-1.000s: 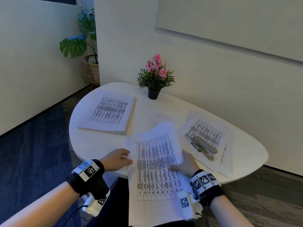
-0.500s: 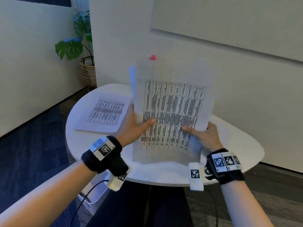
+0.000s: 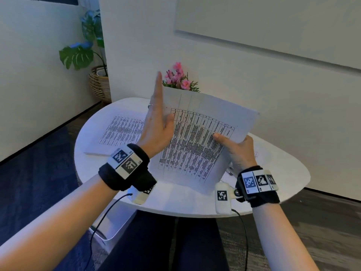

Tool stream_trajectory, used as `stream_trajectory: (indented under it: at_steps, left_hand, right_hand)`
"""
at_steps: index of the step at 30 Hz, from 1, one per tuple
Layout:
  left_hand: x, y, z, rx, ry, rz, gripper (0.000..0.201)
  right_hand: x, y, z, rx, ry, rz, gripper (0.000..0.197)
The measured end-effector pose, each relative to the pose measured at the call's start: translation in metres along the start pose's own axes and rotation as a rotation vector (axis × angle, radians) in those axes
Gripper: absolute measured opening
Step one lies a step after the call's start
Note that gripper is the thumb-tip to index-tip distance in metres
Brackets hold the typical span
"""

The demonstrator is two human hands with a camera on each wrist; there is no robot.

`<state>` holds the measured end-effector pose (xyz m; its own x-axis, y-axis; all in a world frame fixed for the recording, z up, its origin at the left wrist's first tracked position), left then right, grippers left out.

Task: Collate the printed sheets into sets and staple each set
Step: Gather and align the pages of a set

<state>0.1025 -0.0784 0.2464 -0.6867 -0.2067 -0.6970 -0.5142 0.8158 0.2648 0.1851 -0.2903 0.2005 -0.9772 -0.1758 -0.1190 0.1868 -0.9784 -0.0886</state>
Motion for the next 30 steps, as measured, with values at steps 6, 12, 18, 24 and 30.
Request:
stream_trajectory:
  at_steps: [6, 12, 18, 24, 30]
  left_hand:
    - [-0.005, 0.013, -0.006, -0.154, -0.057, -0.074, 0.047]
    - [0.001, 0.017, 0.023, 0.23, 0.228, -0.057, 0.074]
    - [0.005, 0.007, 0.016, 0.008, 0.141, -0.046, 0.049]
    - [0.023, 0.0, 0.046, 0.013, 0.257, -0.035, 0.05]
    - [0.055, -0.01, 0.069, 0.177, 0.378, -0.058, 0.055]
  right_hand:
    - [-0.002, -0.005, 0.006, 0.057, 0.06, 0.038, 0.024]
    - [0.002, -0.005, -0.016, 0.152, -0.026, 0.034, 0.034]
    - [0.001, -0.003, -0.01, 0.094, 0.061, -0.075, 0.023]
    - [-0.001, -0.006, -0.024, 0.211, 0.023, 0.045, 0.032]
    - [0.003, -0.005, -0.055, 0.23, -0.062, 0.049, 0.054]
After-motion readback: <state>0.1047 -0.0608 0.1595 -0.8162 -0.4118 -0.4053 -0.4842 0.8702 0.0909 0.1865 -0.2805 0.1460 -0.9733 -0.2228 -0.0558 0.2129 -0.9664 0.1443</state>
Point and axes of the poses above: each hand's wrist, its own x-axis away from the middle knuckle, its own y-axis out of the back of the hand, z = x × y, the point moved 5 cm from there along -x, towards the middle knuckle, and after that the axes turned 5 degrees about -y, right-handed, at the moved point
